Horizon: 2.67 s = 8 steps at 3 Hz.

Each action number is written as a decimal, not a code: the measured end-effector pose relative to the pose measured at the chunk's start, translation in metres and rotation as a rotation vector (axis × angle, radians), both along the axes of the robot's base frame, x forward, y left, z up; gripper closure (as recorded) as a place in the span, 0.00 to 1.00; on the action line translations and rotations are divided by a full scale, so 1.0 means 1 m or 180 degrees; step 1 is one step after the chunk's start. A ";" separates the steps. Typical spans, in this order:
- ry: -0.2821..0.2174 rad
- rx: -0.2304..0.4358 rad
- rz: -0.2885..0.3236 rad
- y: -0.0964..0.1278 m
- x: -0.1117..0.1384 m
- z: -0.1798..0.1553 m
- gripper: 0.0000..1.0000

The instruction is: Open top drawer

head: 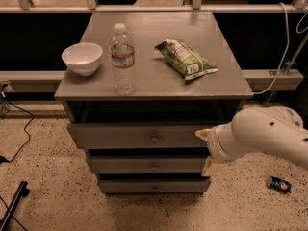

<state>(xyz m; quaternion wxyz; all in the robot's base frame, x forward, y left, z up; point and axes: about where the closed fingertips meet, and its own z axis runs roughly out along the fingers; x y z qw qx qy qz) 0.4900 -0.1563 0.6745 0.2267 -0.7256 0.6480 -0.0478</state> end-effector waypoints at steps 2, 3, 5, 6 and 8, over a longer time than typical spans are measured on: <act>-0.0185 -0.0140 0.0014 -0.001 0.029 0.006 0.06; -0.0179 -0.0180 -0.0011 -0.004 0.043 -0.007 0.06; -0.0075 -0.0196 -0.0088 -0.010 0.067 -0.036 0.07; -0.0039 -0.0195 -0.0108 -0.010 0.075 -0.043 0.21; -0.0031 -0.0138 -0.0121 -0.009 0.071 -0.039 0.28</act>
Offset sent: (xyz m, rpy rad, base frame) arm 0.0513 -0.0020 0.0012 -0.0723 -0.0827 0.0064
